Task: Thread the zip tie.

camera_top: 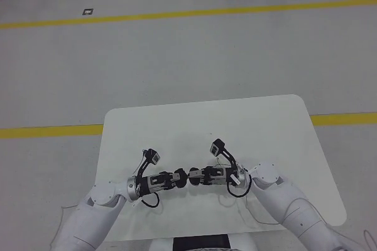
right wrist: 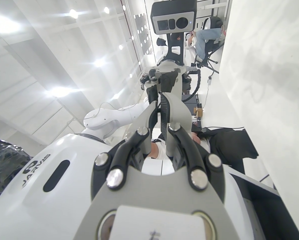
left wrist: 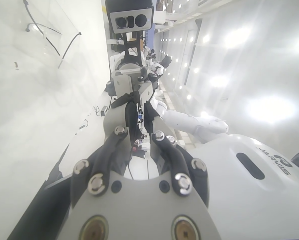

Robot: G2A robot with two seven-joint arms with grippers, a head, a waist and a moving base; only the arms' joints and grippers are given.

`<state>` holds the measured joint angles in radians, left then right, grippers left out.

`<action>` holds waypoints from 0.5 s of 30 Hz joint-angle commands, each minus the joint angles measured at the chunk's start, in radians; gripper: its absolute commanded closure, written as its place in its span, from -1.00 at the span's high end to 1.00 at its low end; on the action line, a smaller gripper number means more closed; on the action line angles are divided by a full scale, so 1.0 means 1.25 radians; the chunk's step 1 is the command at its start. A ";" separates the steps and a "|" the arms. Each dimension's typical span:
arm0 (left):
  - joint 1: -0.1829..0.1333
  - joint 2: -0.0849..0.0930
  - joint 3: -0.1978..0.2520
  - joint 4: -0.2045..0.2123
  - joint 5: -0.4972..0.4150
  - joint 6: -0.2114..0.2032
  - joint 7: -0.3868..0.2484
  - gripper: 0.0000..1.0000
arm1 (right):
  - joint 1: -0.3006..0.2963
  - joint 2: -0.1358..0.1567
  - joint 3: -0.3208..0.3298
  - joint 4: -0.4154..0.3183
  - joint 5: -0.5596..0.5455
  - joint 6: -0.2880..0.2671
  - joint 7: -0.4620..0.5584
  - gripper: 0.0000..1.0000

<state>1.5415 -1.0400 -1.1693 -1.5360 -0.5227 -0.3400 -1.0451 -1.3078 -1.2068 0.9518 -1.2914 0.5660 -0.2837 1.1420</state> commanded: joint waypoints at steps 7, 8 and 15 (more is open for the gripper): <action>-0.001 0.001 0.003 0.001 -0.001 0.000 0.002 -0.84 | 0.002 0.001 -0.005 0.002 -0.005 0.002 0.002 -1.00; -0.001 0.001 0.003 0.001 -0.001 0.000 0.002 -0.86 | 0.003 0.000 -0.005 0.002 -0.005 0.002 0.002 -1.00; -0.003 0.002 0.007 0.003 0.000 0.000 0.001 -1.00 | 0.004 0.000 -0.007 0.004 0.001 -0.002 0.002 -1.00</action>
<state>1.5373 -1.0380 -1.1612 -1.5322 -0.5226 -0.3400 -1.0442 -1.3024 -1.2064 0.9428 -1.2870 0.5654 -0.2852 1.1442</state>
